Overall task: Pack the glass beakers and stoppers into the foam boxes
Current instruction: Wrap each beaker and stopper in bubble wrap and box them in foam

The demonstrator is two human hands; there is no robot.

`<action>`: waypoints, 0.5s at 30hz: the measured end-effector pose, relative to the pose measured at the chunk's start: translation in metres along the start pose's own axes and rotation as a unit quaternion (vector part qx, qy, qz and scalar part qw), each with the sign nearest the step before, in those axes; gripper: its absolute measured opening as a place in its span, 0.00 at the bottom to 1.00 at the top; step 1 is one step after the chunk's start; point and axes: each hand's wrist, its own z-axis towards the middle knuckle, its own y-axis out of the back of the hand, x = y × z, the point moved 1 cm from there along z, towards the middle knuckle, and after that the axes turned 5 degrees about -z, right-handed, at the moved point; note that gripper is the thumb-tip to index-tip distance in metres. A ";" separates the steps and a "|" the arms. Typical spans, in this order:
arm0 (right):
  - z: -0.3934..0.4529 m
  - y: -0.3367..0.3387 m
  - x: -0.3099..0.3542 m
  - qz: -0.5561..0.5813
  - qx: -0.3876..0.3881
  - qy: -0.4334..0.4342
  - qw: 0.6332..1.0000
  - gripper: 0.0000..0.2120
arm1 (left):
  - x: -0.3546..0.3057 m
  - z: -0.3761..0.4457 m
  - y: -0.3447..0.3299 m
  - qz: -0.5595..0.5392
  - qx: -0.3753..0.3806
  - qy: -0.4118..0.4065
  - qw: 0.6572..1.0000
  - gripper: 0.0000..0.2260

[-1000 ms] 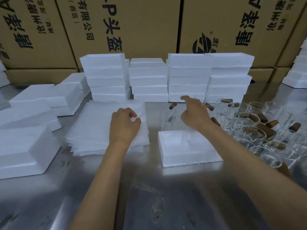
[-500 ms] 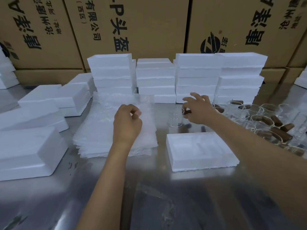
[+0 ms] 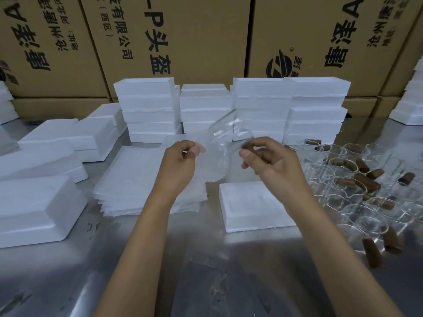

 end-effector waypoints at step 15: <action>-0.013 -0.001 -0.035 -0.175 -0.054 -0.056 0.982 0.09 | -0.036 -0.029 -0.037 -0.015 0.118 -0.084 0.989 0.08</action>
